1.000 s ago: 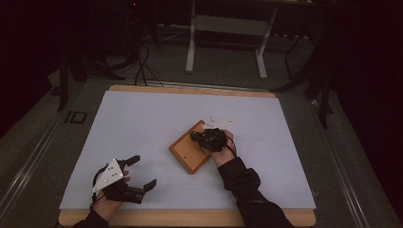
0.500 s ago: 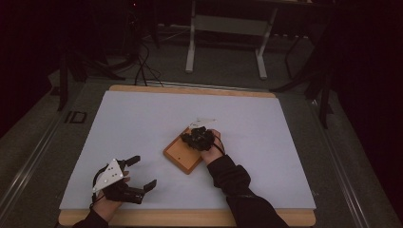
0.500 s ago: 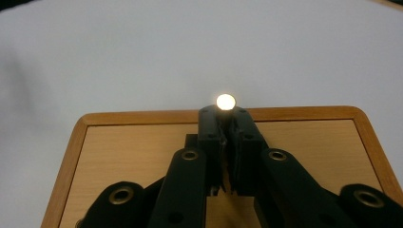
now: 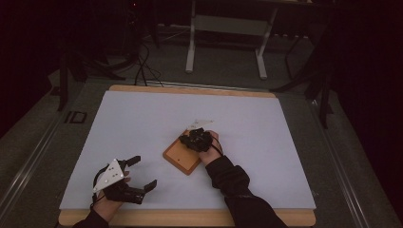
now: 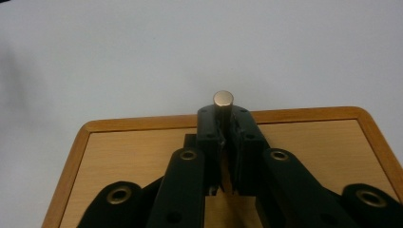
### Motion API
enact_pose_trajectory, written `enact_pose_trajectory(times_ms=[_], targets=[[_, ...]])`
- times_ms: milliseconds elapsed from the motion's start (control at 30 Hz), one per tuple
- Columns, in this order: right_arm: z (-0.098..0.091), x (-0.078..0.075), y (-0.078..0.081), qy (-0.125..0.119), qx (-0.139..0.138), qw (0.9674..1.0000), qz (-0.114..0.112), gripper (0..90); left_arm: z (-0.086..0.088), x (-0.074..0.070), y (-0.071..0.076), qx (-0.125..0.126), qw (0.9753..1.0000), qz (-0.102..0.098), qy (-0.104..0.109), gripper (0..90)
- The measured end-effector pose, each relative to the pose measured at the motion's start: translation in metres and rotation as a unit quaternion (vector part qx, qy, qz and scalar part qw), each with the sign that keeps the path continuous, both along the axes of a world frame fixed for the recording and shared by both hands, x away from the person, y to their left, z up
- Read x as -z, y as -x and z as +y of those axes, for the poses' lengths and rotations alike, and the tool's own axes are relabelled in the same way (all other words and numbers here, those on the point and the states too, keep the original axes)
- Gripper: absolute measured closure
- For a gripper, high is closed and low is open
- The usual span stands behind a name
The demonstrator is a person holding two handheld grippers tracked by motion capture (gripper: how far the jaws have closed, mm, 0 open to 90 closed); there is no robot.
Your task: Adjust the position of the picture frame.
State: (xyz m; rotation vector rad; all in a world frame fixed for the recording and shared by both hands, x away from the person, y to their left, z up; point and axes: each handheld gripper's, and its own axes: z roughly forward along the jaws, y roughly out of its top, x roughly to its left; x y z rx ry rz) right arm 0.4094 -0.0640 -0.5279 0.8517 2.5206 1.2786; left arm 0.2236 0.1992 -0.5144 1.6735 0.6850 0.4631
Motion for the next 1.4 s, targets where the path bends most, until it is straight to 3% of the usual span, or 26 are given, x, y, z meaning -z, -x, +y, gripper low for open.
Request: enact_pose_trajectory(times_ms=[67, 167, 267, 367, 467, 500, 600, 733, 800, 900, 967, 1000, 1033, 1100, 1133, 1200, 1400], targets=[[-0.003, 0.0, -0.002, -0.009, -0.006, 0.9998, 0.015, 79.6, 0.0, 0.0, 0.0, 0.0, 1.0, 0.0, 0.0, 0.0], [-0.007, -0.002, -0.002, -0.019, -0.013, 0.9996, 0.018, 69.5, 0.0, 0.0, 0.0, -0.001, 1.0, 0.0, 0.0, 0.0], [-0.014, -0.004, 0.001, -0.027, -0.012, 0.9995, 0.013, 67.0, 0.0, 0.0, 0.001, -0.001, 1.0, -0.001, 0.0, 0.0], [-0.025, -0.006, 0.003, -0.021, -0.006, 0.9998, 0.004, 65.9, 0.0, 0.0, 0.001, -0.001, 1.0, 0.0, 0.0, 0.0], [-0.037, -0.007, 0.004, -0.029, 0.002, 0.9996, -0.003, 64.5, -0.002, 0.001, 0.0, -0.02, 0.9997, 0.003, -0.015, 0.0], [-0.041, -0.008, 0.004, -0.031, 0.005, 0.9995, -0.007, 63.8, -0.002, 0.002, -0.001, -0.019, 0.9998, 0.004, -0.008, 0.6], [-0.051, -0.012, 0.006, -0.042, 0.007, 0.9989, -0.018, 58.5, -0.004, 0.003, -0.004, -0.017, 0.9993, 0.034, 0.002, 4.0], [-0.066, -0.015, 0.004, -0.047, 0.026, 0.9982, -0.028, 63.5, -0.011, 0.001, -0.005, -0.015, 0.9976, 0.066, -0.009, 6.6], [-0.071, -0.017, 0.003, -0.045, 0.032, 0.9981, -0.029, 63.4, -0.014, 0.0, -0.004, -0.013, 0.9974, 0.071, -0.008, 7.8], [-0.075, -0.018, 0.002, -0.042, 0.036, 0.9979, -0.033, 63.7, -0.019, -0.001, -0.007, -0.024, 0.9962, 0.077, -0.033, 21.2], [-0.077, -0.019, 0.002, -0.04, 0.038, 0.9978, -0.035, 66.9, -0.02, -0.001, -0.01, -0.033, 0.9953, 0.084, -0.034, 46.7], [-0.078, -0.02, 0.001, -0.039, 0.037, 0.9979, -0.036, 70.0, -0.021, -0.001, -0.011, -0.033, 0.9951, 0.087, -0.033, 48.5], [-0.078, -0.02, 0.001, -0.035, 0.036, 0.9981, -0.035, 72.2, -0.022, -0.001, -0.011, -0.035, 0.9955, 0.081, -0.034, 57.9], [-0.078, -0.021, -0.002, -0.034, 0.035, 0.9983, -0.032, 77.6, -0.024, -0.002, -0.011, -0.036, 0.9955, 0.076, -0.044, 65.0], [-0.078, -0.02, -0.003, -0.031, 0.031, 0.9987, -0.027, 81.4, -0.025, -0.003, -0.011, -0.035, 0.9954, 0.073, -0.051, 74.7], [-0.075, -0.019, -0.007, -0.025, 0.032, 0.9989, -0.022, 86.8, -0.026, -0.003, -0.008, -0.041, 0.9953, 0.063, -0.061, 75.2], [-0.058, -0.015, -0.02, -0.006, 0.021, 0.9996, -0.017, 90.0, -0.02, -0.004, -0.005, -0.039, 0.9974, 0.054, -0.028, 68.5]])
